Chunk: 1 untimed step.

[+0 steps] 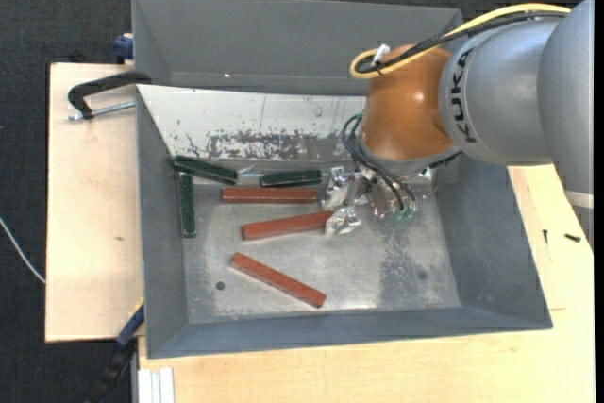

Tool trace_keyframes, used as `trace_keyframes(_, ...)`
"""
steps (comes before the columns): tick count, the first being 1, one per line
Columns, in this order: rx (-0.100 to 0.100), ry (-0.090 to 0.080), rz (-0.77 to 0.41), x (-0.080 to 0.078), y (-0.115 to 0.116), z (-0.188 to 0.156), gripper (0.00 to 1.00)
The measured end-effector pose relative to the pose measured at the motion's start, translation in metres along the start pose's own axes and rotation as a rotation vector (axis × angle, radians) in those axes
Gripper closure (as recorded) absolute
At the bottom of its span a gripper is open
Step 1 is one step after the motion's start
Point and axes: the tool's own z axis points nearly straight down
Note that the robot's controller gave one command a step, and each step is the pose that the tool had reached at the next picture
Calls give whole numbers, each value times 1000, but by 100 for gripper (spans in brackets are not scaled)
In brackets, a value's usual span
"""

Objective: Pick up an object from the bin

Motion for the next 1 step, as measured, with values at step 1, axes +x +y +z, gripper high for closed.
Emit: trace_keyframes(1, -1, -15, 78, 5, -9, -147, 100)
